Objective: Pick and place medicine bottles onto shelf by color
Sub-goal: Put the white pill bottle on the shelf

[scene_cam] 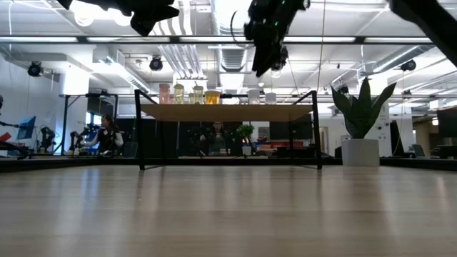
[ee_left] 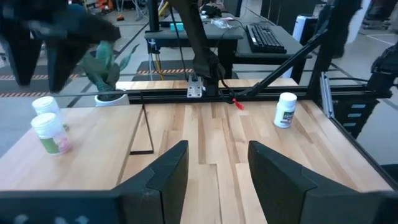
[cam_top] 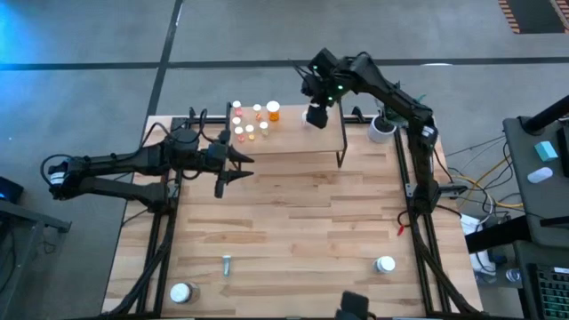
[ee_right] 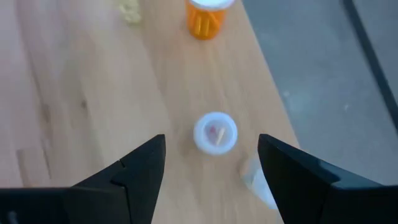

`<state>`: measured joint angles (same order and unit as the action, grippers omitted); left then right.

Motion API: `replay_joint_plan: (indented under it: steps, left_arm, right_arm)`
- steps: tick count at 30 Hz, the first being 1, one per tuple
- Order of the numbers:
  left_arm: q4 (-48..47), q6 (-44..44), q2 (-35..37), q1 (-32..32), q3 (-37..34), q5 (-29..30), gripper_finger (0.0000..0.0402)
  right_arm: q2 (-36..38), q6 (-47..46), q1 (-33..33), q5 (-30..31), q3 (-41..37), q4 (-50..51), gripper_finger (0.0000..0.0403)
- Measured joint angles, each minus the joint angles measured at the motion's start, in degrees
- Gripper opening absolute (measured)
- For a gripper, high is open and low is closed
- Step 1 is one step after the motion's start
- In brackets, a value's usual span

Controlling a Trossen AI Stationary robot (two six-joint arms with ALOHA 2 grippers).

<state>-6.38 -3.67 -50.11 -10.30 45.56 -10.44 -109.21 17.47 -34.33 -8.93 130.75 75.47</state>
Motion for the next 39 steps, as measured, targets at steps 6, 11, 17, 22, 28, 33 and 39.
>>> replay_joint_plan:
  steps: [6,11,17,22,28,33,39]
  left_arm:
    - [6.34,-0.01,0.16,3.44,-3.26,0.4,0.0151]
    - [21.18,1.56,1.24,6.14,-12.12,2.18,0.0151]
    - [40.75,6.83,1.51,8.26,-21.64,2.44,0.0151]
    - [43.47,7.16,1.53,8.87,-23.21,2.65,0.0151]
    - [43.36,6.36,1.4,8.87,-23.1,3.31,0.0151]
    - [43.39,7.22,1.4,8.91,-23.1,3.3,0.0151]
    - [43.42,6.46,1.4,8.91,-23.1,3.3,0.0151]
  right_arm:
    - [6.52,-3.25,6.6,0.07,-1.98,4.49,0.0245]
    - [13.97,-6.99,18.57,1.28,-10.71,4.17,0.024]
    - [27.83,-19.04,34.69,5.94,-31.73,-8.09,0.0239]
    - [38.47,-35.04,48.26,7.56,-49.14,-16.2,0.0238]
    - [40.65,-56.74,61.54,15.1,-58.13,-15.58,0.0237]
    - [35.74,-65.42,68.65,14.48,-57.98,-12.33,0.0237]
    - [30.93,-82.51,74.76,13.36,-56.91,-8.03,0.0237]
